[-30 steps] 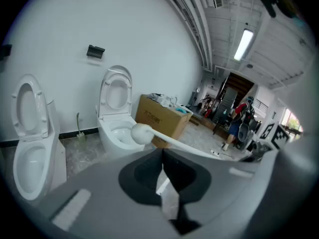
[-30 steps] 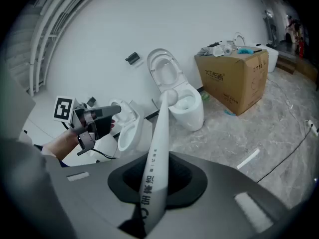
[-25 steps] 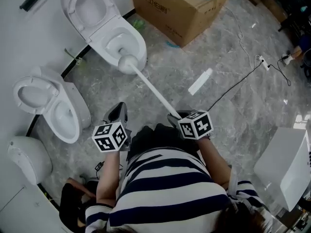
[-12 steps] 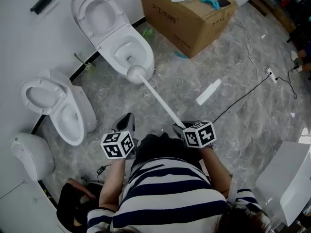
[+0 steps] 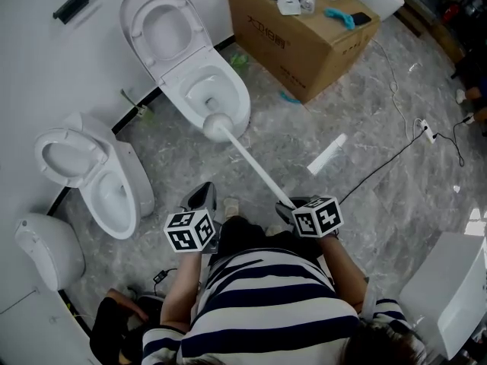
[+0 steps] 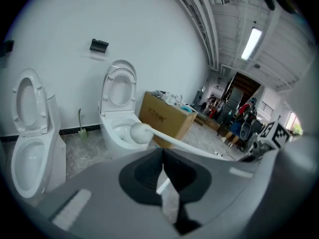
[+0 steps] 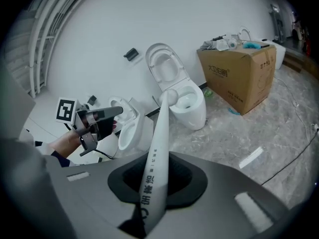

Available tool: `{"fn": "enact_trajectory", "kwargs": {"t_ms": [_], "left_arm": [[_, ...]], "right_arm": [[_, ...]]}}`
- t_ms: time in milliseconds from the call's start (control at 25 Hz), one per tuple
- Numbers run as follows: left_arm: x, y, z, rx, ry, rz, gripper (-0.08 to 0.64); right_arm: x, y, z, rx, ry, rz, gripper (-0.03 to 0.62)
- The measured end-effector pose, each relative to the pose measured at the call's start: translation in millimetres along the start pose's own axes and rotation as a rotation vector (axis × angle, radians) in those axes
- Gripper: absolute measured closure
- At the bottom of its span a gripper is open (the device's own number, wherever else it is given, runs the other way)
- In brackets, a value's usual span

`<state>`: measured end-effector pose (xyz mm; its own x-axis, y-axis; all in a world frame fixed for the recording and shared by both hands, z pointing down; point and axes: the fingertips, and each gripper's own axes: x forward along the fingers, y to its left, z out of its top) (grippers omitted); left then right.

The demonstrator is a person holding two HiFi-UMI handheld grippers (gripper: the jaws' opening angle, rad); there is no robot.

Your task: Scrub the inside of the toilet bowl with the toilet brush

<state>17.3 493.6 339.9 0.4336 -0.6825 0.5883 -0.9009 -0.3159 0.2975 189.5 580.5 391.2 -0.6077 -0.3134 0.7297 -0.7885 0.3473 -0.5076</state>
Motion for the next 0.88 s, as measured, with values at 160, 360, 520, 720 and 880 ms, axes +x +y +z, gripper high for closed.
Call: {"fn": "enact_trajectory", "kwargs": {"t_ms": [160, 360, 520, 720, 880], "left_arm": [[12, 34, 24, -0.001, -0.003, -0.019, 0.560], [30, 82, 49, -0.009, 0.018, -0.044, 0.560], [42, 114, 61, -0.003, 0.050, -0.076, 0.560], [48, 146, 72, -0.008, 0.057, -0.120, 0.560], [58, 173, 83, 0.018, 0.042, -0.099, 0.560]], "right_arm": [[23, 5, 28, 0.027, 0.016, -0.021, 0.535], [61, 15, 64, 0.051, 0.041, -0.042, 0.535], [93, 25, 92, 0.065, 0.055, -0.058, 0.535], [117, 27, 119, 0.069, 0.068, -0.096, 0.535], [134, 20, 137, 0.076, 0.077, -0.120, 0.535]]}}
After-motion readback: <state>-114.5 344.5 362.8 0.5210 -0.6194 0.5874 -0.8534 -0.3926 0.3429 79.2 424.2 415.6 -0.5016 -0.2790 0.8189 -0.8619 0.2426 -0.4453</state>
